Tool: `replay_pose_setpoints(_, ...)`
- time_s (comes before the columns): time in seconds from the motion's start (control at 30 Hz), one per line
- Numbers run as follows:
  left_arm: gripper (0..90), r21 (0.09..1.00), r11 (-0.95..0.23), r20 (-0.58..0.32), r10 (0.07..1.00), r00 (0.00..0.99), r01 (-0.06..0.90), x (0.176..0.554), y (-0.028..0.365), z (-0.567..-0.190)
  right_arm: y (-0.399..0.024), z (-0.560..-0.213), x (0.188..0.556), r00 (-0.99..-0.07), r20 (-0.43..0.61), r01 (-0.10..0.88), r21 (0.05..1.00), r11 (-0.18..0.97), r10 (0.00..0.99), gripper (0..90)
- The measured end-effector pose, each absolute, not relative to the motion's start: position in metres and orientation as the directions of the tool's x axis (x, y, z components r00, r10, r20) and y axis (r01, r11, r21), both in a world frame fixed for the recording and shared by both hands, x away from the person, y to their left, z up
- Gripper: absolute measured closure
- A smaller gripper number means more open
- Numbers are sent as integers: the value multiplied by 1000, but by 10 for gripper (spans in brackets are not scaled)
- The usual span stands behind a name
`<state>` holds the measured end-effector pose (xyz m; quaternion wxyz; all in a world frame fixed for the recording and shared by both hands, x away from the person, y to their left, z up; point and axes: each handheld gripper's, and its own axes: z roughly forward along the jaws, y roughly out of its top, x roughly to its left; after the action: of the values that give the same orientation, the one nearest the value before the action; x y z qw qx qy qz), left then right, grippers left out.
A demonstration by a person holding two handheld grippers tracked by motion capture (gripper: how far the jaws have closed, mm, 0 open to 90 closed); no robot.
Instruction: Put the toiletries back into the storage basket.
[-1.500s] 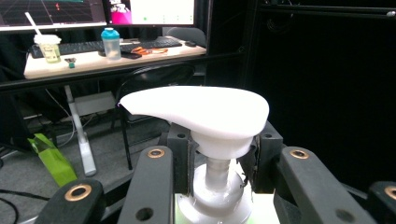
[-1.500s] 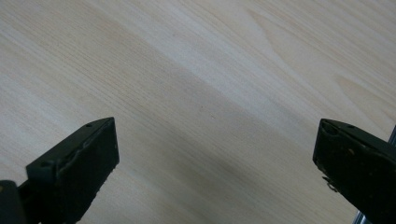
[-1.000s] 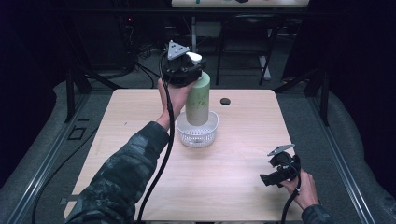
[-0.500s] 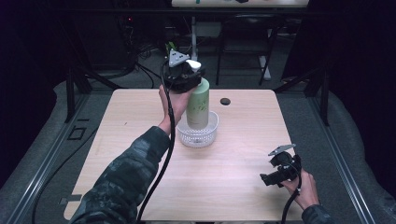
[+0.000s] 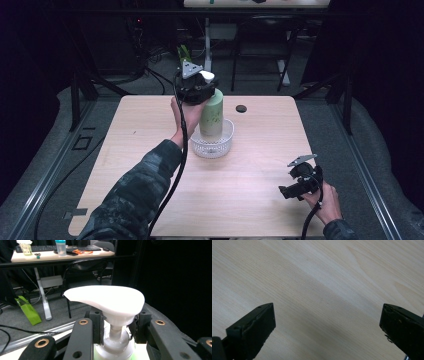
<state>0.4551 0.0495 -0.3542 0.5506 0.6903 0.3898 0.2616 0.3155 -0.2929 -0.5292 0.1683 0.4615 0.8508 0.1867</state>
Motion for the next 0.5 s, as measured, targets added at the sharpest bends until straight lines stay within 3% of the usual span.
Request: replay_pose_setpoints(0.5, 677, 961, -100, -59, 837, 543, 259, 459, 50, -374, -293, -529, 315, -515, -113, 725, 472, 502, 850, 0)
